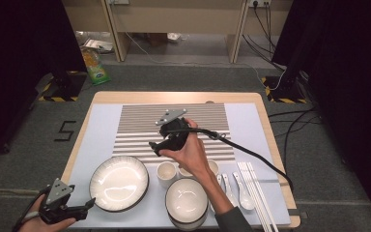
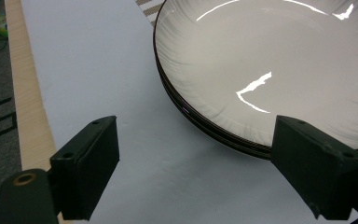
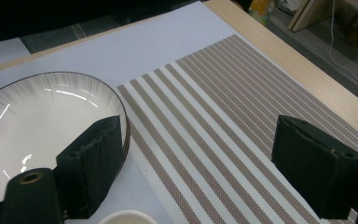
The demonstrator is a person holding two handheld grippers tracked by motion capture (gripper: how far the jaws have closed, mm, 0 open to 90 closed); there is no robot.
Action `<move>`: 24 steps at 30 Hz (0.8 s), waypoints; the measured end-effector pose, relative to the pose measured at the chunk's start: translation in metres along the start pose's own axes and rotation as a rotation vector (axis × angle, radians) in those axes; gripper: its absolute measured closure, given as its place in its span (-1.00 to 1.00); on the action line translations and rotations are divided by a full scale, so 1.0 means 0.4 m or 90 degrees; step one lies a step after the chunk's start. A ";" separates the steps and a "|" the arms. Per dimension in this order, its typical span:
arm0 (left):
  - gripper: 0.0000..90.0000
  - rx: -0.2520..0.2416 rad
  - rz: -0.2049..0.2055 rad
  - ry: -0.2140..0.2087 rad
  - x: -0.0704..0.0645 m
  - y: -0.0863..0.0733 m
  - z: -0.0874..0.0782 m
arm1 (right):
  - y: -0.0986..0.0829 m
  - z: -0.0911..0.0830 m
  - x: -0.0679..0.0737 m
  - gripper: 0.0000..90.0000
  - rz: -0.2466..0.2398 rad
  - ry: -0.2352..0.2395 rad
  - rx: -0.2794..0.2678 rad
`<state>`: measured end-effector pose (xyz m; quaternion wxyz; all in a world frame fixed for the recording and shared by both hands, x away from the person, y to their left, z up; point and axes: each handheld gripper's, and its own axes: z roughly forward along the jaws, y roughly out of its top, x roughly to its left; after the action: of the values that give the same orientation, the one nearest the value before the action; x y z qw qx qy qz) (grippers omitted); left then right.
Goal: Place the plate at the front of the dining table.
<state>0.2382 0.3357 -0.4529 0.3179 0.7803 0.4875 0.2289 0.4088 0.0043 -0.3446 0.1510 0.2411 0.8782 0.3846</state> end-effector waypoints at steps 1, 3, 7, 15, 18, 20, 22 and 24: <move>-0.68 0.001 0.000 -0.006 -0.003 -0.001 0.005 | 0.002 0.005 0.004 -0.62 -0.009 0.001 0.006; -0.75 -0.001 -0.001 -0.013 -0.007 0.001 0.006 | 0.002 0.016 0.007 -0.58 -0.006 0.012 0.008; -0.72 0.000 0.003 -0.010 -0.009 0.003 0.004 | -0.002 0.034 0.007 -0.55 -0.008 0.014 0.026; -0.80 0.004 0.003 0.005 -0.013 0.005 0.007 | -0.004 0.066 0.007 -0.50 -0.006 0.035 0.043; -0.82 0.004 0.008 0.012 -0.018 0.007 0.008 | -0.006 0.073 0.010 -0.48 -0.004 0.042 0.046; -0.84 0.006 0.007 0.017 -0.019 0.009 0.010 | -0.006 0.079 0.012 -0.46 0.002 0.051 0.047; -0.86 0.004 0.004 0.018 -0.019 0.008 0.012 | -0.006 0.085 0.013 -0.44 0.007 0.058 0.051; -0.88 0.006 0.005 0.023 -0.019 0.009 0.013 | -0.007 0.093 0.013 -0.43 0.013 0.067 0.055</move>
<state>0.2408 0.3261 -0.4542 0.3045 0.7795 0.4911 0.2417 0.4203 0.0279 -0.3717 0.0905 0.2355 0.8981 0.3601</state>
